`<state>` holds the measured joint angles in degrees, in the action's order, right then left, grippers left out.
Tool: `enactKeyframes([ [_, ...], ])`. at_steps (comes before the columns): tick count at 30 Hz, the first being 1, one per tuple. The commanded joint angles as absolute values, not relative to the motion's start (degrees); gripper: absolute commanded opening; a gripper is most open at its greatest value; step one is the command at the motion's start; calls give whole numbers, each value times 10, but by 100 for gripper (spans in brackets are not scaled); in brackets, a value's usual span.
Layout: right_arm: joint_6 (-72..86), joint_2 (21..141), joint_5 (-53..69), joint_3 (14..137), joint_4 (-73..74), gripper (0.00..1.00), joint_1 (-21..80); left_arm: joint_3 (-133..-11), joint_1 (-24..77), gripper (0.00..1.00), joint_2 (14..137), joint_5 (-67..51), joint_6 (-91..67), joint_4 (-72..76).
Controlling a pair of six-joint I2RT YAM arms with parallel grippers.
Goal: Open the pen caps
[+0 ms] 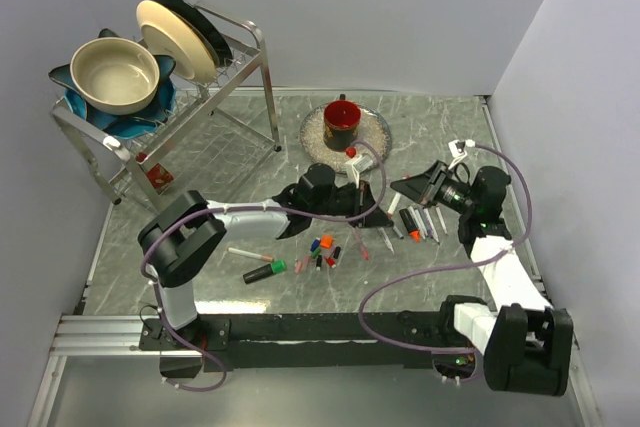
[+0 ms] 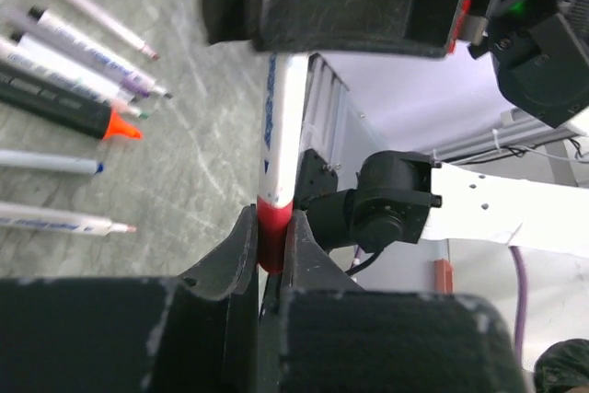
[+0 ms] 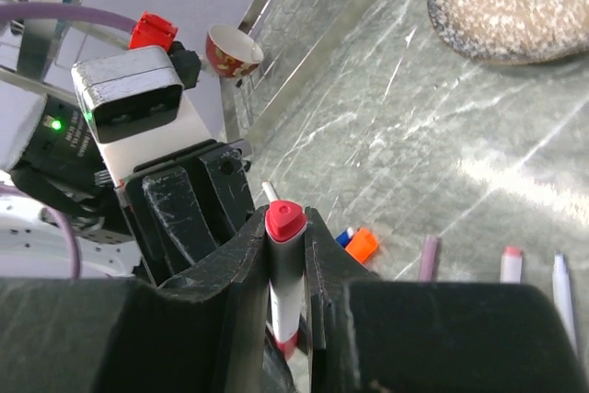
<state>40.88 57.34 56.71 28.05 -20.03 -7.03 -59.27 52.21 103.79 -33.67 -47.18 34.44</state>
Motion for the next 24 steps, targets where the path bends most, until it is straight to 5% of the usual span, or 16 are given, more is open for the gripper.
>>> enactKeyframes([
  [1, 402, 498, 520, 295, -219, 0, -182, -502, 524, 1, 994, -416, -476, 350],
  [9, 496, 477, 536, 266, -271, 0, -290, -352, 526, 1, 887, -418, -442, 283],
  [20, 101, 722, 548, 425, 118, 0, -265, -431, 500, 2, 831, -53, -372, 11],
  [24, 5, 801, 465, 487, 232, 0, -224, -435, 497, 6, 833, 33, -370, -56],
])
